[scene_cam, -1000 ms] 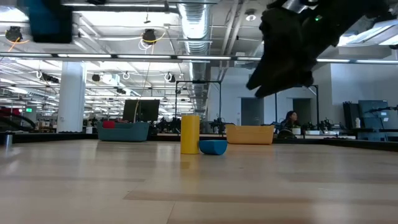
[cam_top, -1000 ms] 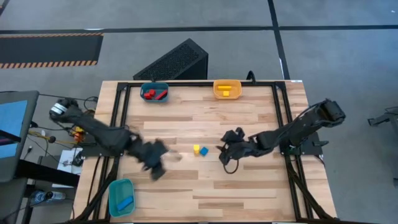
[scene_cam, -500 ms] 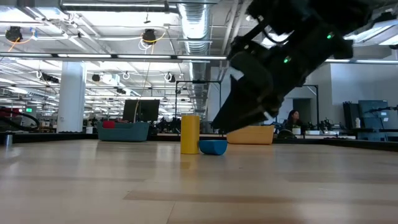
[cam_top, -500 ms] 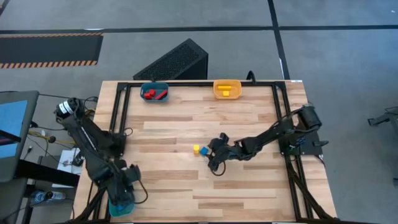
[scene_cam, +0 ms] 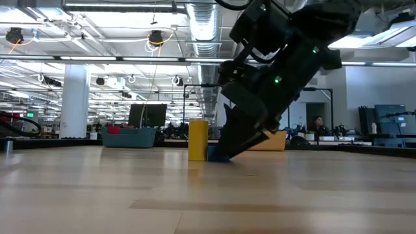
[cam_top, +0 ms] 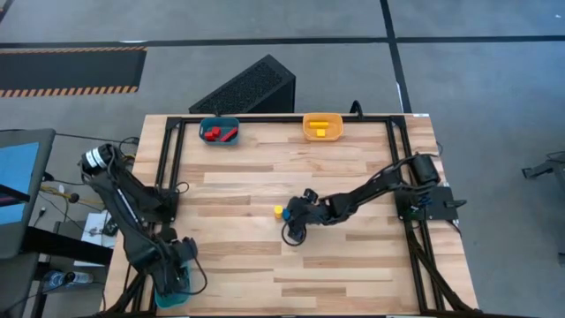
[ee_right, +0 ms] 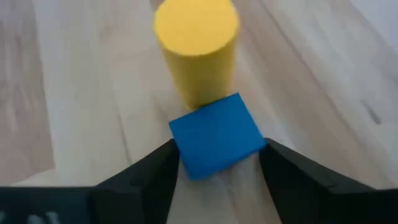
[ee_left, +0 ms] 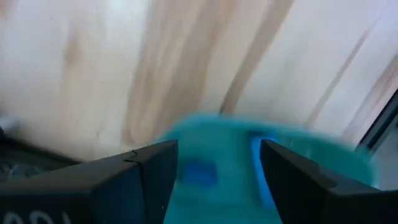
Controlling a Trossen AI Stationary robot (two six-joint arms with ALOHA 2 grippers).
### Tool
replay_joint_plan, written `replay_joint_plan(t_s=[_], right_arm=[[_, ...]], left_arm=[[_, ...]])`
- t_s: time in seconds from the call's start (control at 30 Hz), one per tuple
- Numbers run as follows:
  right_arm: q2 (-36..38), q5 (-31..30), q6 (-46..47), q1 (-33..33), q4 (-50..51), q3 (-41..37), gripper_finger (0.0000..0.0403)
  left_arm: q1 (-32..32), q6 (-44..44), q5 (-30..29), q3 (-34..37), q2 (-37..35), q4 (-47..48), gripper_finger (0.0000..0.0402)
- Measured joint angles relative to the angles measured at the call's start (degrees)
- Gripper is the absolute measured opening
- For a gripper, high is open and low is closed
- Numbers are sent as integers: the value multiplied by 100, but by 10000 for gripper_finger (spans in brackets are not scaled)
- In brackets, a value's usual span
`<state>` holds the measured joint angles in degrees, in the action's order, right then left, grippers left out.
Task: Sort & place blocks by color
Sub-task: Put the blue block into the green bin
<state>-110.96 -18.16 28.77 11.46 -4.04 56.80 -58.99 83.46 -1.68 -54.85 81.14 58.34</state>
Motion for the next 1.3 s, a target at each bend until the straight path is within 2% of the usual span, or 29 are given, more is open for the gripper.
replay_joint_plan(t_s=[0.13,0.33,0.37,0.43,0.6,0.83,1.03,1.17,1.3], right_arm=[[28,30,-286,-9,-21,54,171],[31,395,-323,8,-55,159,33],[31,467,-325,15,-56,181,17],[31,606,-208,15,-22,252,12],[36,761,378,43,-4,486,70],[3,444,-794,45,-729,621,186],[3,337,-917,-46,-694,621,280],[1,350,-920,-117,-751,620,311],[1,348,-931,-310,-843,619,317]], left_arm=[[94,320,-1146,0,-433,25,203],[589,339,-2772,0,-1106,-88,192],[707,257,-2966,0,-1195,-121,191],[965,10,-3285,0,-1345,-182,190],[1704,-758,-3618,0,-1537,-386,190],[2406,-2111,-3155,0,-1576,-686,190],[2781,-2814,-3137,0,-2084,-684,190],[3049,-3515,-3284,-4,-2542,-688,190],[3369,-4524,-3250,-4,-2739,-690,190]])
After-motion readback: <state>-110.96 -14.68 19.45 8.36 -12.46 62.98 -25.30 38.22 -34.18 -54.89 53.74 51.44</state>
